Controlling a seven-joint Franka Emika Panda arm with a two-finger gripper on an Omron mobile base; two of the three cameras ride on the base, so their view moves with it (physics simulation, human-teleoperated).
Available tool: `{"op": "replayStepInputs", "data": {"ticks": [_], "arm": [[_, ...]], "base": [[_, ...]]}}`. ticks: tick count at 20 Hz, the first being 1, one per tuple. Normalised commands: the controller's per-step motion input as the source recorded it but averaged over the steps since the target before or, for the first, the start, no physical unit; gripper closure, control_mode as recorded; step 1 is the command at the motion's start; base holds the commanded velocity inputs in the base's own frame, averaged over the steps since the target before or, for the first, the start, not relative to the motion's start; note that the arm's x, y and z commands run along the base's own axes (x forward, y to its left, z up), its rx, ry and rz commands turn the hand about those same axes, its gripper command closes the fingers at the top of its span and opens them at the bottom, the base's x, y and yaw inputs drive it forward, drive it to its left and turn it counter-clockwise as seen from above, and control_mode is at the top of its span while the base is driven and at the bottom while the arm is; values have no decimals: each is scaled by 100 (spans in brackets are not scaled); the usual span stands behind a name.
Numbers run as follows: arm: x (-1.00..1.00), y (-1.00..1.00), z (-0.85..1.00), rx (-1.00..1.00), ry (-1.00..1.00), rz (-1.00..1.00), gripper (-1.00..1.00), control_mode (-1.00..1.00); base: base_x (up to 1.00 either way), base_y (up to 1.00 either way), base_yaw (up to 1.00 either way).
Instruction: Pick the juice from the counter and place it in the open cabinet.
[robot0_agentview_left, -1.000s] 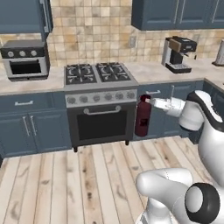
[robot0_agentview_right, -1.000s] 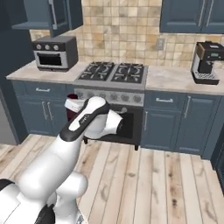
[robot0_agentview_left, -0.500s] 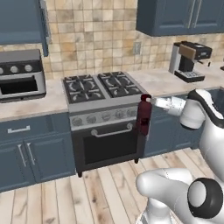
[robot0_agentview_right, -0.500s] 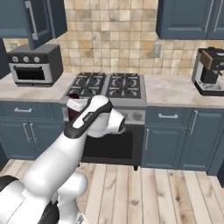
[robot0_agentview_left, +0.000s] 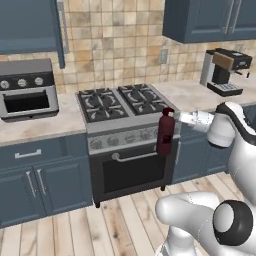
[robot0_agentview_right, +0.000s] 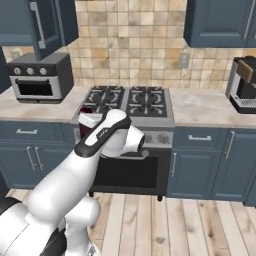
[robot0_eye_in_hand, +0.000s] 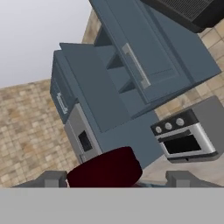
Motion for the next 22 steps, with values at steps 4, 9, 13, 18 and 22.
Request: {"op": "replayStepInputs", "data": {"ticks": [4, 9, 13, 18, 22], "arm": [[0, 0, 0, 0, 0, 0, 100, 100], [0, 0, 0, 0, 0, 0, 100, 100], [0, 0, 0, 0, 0, 0, 100, 100], [0, 0, 0, 0, 0, 0, 100, 100], [0, 0, 0, 0, 0, 0, 100, 100]], "base": [[0, 100, -3], [24, 92, -5], [94, 56, -24], [100, 72, -23], [3, 60, -1]]}}
